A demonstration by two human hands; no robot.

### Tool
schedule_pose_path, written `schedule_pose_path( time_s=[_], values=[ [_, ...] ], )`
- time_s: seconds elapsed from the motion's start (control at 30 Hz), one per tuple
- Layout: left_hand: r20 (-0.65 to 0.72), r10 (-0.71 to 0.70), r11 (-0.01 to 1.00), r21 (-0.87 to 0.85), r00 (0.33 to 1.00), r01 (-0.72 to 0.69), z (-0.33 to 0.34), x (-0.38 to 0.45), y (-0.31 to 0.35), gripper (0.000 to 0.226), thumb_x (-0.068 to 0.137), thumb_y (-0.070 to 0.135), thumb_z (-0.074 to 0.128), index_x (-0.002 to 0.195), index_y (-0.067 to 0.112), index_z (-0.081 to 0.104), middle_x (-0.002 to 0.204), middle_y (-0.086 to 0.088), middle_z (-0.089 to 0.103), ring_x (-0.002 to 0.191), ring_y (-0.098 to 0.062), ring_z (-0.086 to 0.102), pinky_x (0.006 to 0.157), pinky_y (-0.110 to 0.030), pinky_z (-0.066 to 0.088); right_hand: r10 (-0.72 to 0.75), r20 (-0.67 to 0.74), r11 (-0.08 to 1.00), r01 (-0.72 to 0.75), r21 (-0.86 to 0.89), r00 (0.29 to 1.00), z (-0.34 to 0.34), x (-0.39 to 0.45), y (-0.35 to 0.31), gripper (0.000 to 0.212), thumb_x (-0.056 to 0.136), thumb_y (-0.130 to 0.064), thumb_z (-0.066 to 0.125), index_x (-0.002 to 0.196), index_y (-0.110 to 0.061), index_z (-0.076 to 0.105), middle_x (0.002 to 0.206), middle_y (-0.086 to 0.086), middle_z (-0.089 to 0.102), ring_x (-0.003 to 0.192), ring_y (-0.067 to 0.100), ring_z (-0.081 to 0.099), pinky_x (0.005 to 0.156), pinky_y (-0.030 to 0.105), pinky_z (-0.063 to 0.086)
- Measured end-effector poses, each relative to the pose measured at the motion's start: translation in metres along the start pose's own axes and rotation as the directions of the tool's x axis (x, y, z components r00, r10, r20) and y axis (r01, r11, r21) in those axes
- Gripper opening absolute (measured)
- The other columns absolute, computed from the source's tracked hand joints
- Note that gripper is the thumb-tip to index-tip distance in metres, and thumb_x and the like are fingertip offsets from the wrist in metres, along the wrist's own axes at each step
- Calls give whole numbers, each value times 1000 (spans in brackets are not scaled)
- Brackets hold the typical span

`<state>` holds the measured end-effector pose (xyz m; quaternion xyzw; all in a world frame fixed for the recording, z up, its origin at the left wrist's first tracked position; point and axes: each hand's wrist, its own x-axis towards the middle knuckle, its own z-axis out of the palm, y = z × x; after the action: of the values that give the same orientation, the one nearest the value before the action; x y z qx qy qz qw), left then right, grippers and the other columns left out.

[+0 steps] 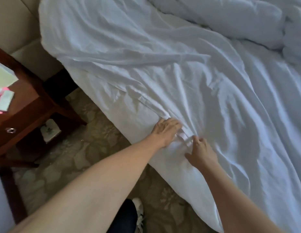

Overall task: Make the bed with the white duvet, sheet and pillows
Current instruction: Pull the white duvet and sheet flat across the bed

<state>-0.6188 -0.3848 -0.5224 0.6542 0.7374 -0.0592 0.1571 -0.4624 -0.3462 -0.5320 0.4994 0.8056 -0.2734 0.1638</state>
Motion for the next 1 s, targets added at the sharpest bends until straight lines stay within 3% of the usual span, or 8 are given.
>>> schedule_pose_path(
  time_s=[0.1,0.23,0.33,0.43,0.67,0.77,0.9,1.0],
  values=[
    [-63,15,999,48,998,-12,23,20,4,32,95,19,55,126,19,62,133,-2,55,128,-21,46,116,-38,17,93,-111,996,-92,8,990,10,1,25,26,94,-19,56,118,-8,60,118,16,61,113,36,57,85,37,47],
    [-86,12,999,39,996,-8,23,24,3,18,97,12,54,95,13,72,102,-8,68,106,-27,60,103,-31,32,187,-95,982,-189,-16,978,3,-2,30,23,90,-1,46,104,-7,64,107,18,64,102,37,61,74,36,45],
    [34,24,999,-24,999,-23,3,6,-1,20,93,10,57,111,17,63,115,-7,61,113,-27,54,94,-33,36,133,-28,991,-132,30,991,-3,-26,20,19,94,-17,52,108,-9,62,113,15,64,105,35,60,78,37,47],
    [156,90,995,17,984,-94,-10,-2,4,45,90,24,63,132,18,49,132,-8,48,126,-28,43,103,-40,33,82,56,995,-79,-60,995,-9,-36,22,52,85,-46,67,123,-14,51,127,10,54,120,32,51,92,39,45],
    [-63,111,994,23,992,-110,37,20,20,26,95,18,53,117,16,67,124,-4,59,121,-24,49,97,-37,36,140,-235,989,-146,-9,962,24,-18,42,21,96,-16,45,102,-7,63,108,20,64,103,39,59,75,39,45],
    [-123,103,986,-115,987,-117,31,14,14,14,93,15,54,100,16,65,110,-5,66,109,-26,57,91,-34,38,126,-244,991,-109,83,961,30,-26,37,25,101,-22,38,107,-7,57,115,17,60,109,37,55,76,39,42],
    [132,16,888,-457,991,47,-2,-15,4,27,103,25,40,77,17,47,90,-13,59,92,-36,58,72,-36,38,29,-122,999,-23,48,992,28,-52,15,48,96,-54,45,122,-14,44,122,8,50,116,32,46,85,42,45],
    [239,-40,766,-617,970,184,-25,-56,-6,45,102,38,44,64,14,51,71,-14,58,68,-27,58,64,-36,39,-26,-103,999,22,-40,994,18,-81,-12,22,103,-33,38,114,-15,44,114,7,57,107,32,54,78,40,47]
  ],
)
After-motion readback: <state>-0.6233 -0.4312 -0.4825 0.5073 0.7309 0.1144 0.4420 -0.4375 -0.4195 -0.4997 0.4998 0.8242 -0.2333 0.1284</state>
